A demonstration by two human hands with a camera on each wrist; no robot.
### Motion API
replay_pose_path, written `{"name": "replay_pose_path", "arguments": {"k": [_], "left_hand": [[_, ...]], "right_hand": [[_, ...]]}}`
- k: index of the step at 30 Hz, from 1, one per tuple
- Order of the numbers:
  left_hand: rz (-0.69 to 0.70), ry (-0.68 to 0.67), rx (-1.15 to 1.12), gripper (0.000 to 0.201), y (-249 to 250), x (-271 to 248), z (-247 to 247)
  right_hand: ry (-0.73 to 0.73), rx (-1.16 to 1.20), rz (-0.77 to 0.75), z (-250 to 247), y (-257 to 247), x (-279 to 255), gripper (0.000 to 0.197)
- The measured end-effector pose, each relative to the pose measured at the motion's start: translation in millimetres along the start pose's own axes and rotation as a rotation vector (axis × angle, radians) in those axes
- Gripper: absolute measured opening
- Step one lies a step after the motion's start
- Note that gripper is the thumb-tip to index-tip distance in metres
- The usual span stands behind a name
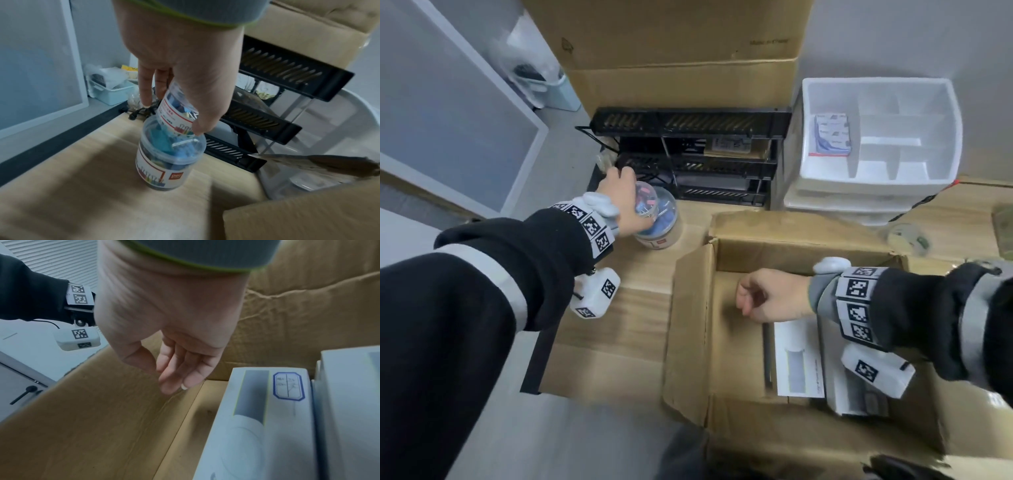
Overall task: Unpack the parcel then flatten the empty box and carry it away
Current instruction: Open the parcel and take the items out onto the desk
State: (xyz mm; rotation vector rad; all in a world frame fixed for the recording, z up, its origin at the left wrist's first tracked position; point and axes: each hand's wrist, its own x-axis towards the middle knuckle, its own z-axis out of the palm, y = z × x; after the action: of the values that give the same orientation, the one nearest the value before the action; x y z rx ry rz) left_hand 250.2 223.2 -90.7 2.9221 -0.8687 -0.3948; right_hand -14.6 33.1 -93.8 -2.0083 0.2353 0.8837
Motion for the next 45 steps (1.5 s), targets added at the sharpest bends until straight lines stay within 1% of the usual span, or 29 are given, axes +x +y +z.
{"name": "replay_pose_path", "arguments": {"k": [4,7,10,14,16,17,19,20,21,22,23,24,25,26,27,30,31,33,36,41,45], "left_hand": [[-0.074,0.030,0.000,0.067,1.9,8.6,20.4],[-0.092,0.046,0.012,0.073,2.5,13.3,31.3],[-0.109,0.076,0.011,0.076,1.9,17.2,36.7],[-0.104,0.063,0.033,0.080,1.7,19.1,34.8],[-0.117,0.088,0.028,0.085,5.1,15.7,33.3],[-0.132,0.101,0.027,0.092,8.1,11.8,32.0],[-0.105,0.164,0.046,0.104,15.0,2.0,28.1],[-0.064,0.218,0.046,0.102,19.2,-3.0,24.0],[-0.024,0.271,0.035,0.094,25.2,-8.0,18.0],[0.024,0.317,0.009,0.084,32.1,-13.5,11.9],[0.060,0.336,-0.037,0.072,41.4,-20.3,4.9],[0.085,0.319,-0.114,0.060,50.7,-26.4,0.2],[0.093,0.257,-0.196,0.050,59.4,-32.4,0.1],[0.109,0.185,-0.243,0.045,69.8,-40.5,0.4],[0.125,0.113,-0.251,0.045,79.6,-48.1,3.1],[0.174,-0.099,-0.222,0.058,106.0,-67.3,8.9],[0.193,-0.169,-0.211,0.059,115.6,-72.0,9.9],[0.195,-0.271,-0.184,0.050,128.1,-77.5,10.5],[0.211,-0.330,-0.145,0.042,140.1,-80.6,14.6],[0.268,-0.331,-0.157,0.034,170.2,-91.2,16.1],[0.297,-0.374,-0.157,0.027,206.0,-99.9,20.3]], "right_hand": [[-0.020,-0.006,0.014,2.1,5.1,9.6,0.015],[-0.038,-0.004,0.036,3.9,11.0,13.5,0.018],[-0.031,0.002,0.046,5.8,15.2,11.8,0.016],[-0.011,-0.020,0.056,5.5,22.2,10.3,0.013],[0.002,-0.043,0.059,4.4,24.6,9.4,0.013],[0.013,-0.057,0.066,3.3,24.8,9.1,0.013],[0.045,-0.117,0.089,-1.0,23.3,5.6,0.012],[0.065,-0.148,0.108,-3.2,22.7,3.1,0.011],[0.082,-0.169,0.125,-5.1,22.8,0.2,0.010],[0.096,-0.187,0.139,-6.8,24.4,-2.4,0.009],[0.112,-0.208,0.154,-8.6,26.9,-6.4,0.007],[0.117,-0.233,0.177,-10.8,30.2,-9.4,0.006],[0.119,-0.258,0.197,-12.9,34.2,-12.2,0.005],[0.124,-0.278,0.216,-14.9,38.6,-18.5,0.007],[0.129,-0.295,0.225,-17.3,43.0,-24.8,0.008],[0.130,-0.308,0.215,-23.2,51.7,-40.4,0.006],[0.128,-0.299,0.216,-23.7,54.9,-46.1,0.007],[0.118,-0.299,0.222,-24.5,58.6,-50.4,0.010],[0.114,-0.355,0.236,-22.3,68.5,-55.0,0.011],[0.117,-0.422,0.283,-17.6,89.5,-75.1,0.011],[0.130,-0.444,0.334,-19.1,113.5,-99.0,0.014]]}}
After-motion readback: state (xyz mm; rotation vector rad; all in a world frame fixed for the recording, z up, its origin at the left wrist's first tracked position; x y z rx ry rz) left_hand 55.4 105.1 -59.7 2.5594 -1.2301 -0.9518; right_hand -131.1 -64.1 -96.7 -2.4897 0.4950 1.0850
